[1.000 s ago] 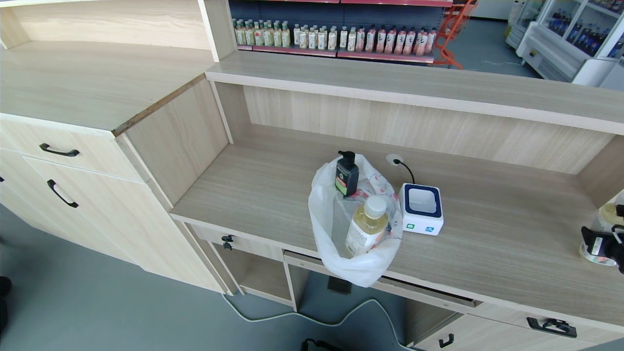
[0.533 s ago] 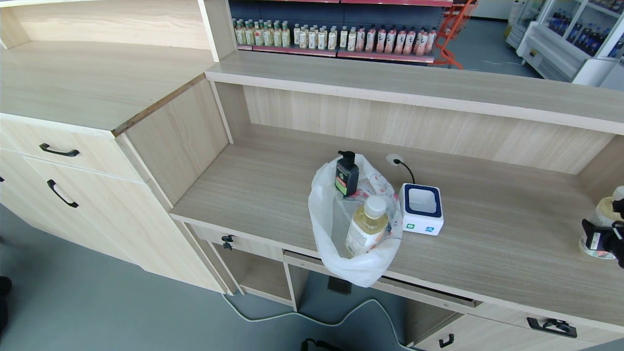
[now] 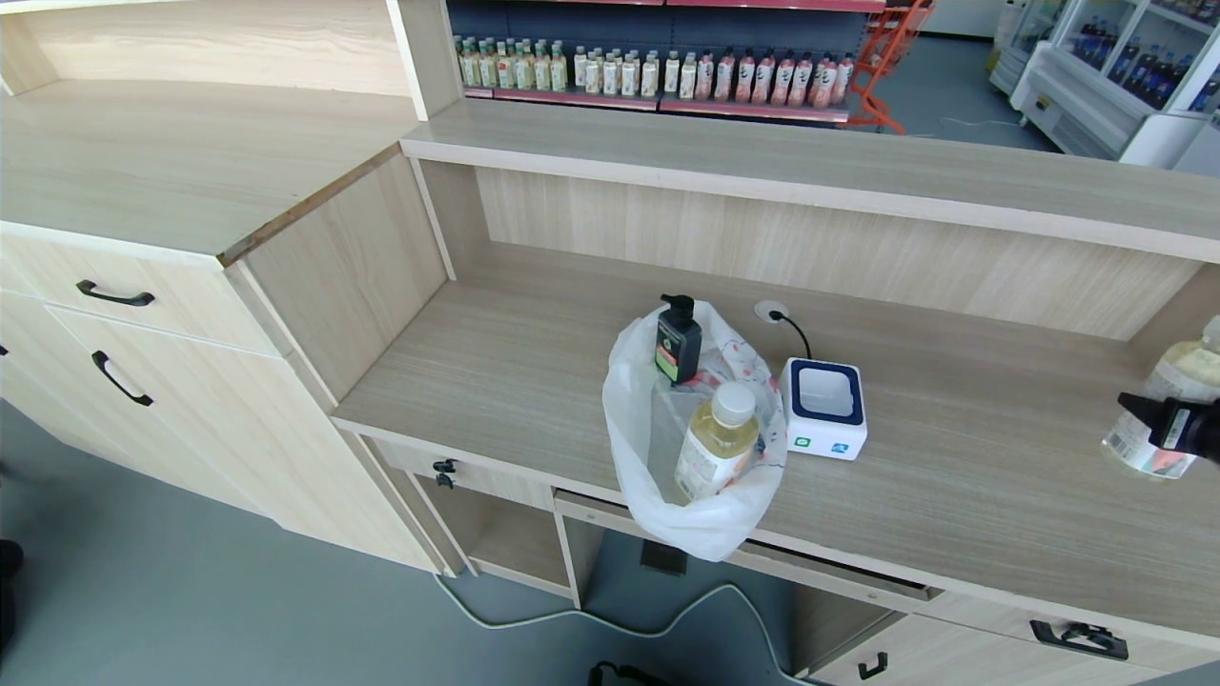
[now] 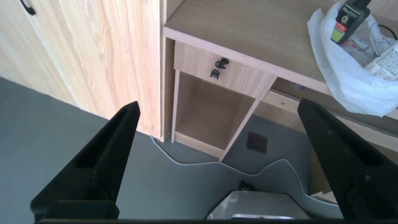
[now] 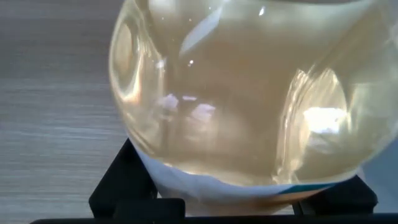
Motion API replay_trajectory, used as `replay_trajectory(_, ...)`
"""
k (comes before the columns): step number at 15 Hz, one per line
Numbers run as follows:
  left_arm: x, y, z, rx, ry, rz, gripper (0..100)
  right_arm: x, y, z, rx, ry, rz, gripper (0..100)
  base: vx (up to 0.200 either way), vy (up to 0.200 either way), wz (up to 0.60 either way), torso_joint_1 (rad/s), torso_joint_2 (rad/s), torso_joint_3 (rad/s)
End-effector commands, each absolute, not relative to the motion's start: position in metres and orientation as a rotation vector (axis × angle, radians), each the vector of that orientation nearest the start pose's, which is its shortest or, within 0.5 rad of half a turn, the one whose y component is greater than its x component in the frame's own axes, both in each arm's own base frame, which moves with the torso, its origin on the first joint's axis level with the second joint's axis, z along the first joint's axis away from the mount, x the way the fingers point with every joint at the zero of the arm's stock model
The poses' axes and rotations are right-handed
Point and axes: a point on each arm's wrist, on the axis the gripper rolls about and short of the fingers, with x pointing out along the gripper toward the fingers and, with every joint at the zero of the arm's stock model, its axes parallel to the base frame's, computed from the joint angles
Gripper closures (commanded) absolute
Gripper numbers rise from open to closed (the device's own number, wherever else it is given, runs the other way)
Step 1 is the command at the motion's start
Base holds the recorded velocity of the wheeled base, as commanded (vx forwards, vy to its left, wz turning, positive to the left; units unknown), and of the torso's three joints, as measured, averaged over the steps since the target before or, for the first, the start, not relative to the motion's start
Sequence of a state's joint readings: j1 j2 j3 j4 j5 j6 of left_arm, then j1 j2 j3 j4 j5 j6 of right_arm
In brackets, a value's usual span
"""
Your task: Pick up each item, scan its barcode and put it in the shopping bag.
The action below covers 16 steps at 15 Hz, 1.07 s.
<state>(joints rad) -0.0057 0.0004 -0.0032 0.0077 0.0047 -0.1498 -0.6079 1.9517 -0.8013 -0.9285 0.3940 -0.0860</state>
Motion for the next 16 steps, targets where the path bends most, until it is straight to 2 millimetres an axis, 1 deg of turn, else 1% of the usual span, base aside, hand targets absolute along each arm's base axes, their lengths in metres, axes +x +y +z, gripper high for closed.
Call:
replay_trajectory(1, -0.023, 0.000, 0.076, -0.150, 0.005, 0.000, 0, 0.246, -0.107, 0.222, 0.121, 0.110, 0.201, 100, 0.000, 0.000, 0.00, 0.000, 0.00, 0.000)
replay_trajectory(2, -0.023, 0.000, 0.076, -0.150, 0.005, 0.000, 0, 0.236, -0.085, 0.227, 0.133, 0.109, 0.315, 100, 0.000, 0.000, 0.00, 0.000, 0.00, 0.000)
replay_trajectory(4, -0.023, 0.000, 0.076, -0.150, 0.005, -0.001, 0, 0.215, -0.048, 0.227, 0.125, 0.107, 0.558, 100, 0.000, 0.000, 0.00, 0.000, 0.00, 0.000)
replay_trajectory(5, -0.023, 0.000, 0.076, -0.149, 0.005, 0.000, 0, 0.210, -0.037, 0.230, 0.122, 0.100, 0.642, 100, 0.000, 0.000, 0.00, 0.000, 0.00, 0.000)
replay_trajectory(6, -0.023, 0.000, 0.076, -0.150, 0.005, -0.001, 0, 0.200, -0.012, 0.238, 0.136, 0.119, 0.787, 100, 0.000, 0.000, 0.00, 0.000, 0.00, 0.000)
replay_trajectory(7, -0.023, 0.000, 0.076, -0.150, 0.005, 0.000, 0, 0.192, 0.004, 0.246, 0.155, 0.140, 0.859, 100, 0.000, 0.000, 0.00, 0.000, 0.00, 0.000)
replay_trajectory(9, -0.023, 0.000, 0.076, -0.149, 0.005, -0.001, 0, 0.178, 0.028, 0.258, 0.207, 0.170, 0.982, 100, 0.000, 0.000, 0.00, 0.000, 0.00, 0.000)
replay_trajectory(11, -0.023, 0.000, 0.076, -0.150, 0.005, 0.000, 0, 0.162, 0.041, 0.264, 0.254, 0.182, 1.044, 100, 0.000, 0.000, 0.00, 0.000, 0.00, 0.000)
replay_trajectory(16, -0.023, 0.000, 0.076, -0.150, 0.005, -0.001, 0, 0.130, 0.055, 0.286, 0.384, 0.199, 1.168, 100, 0.000, 0.000, 0.00, 0.000, 0.00, 0.000)
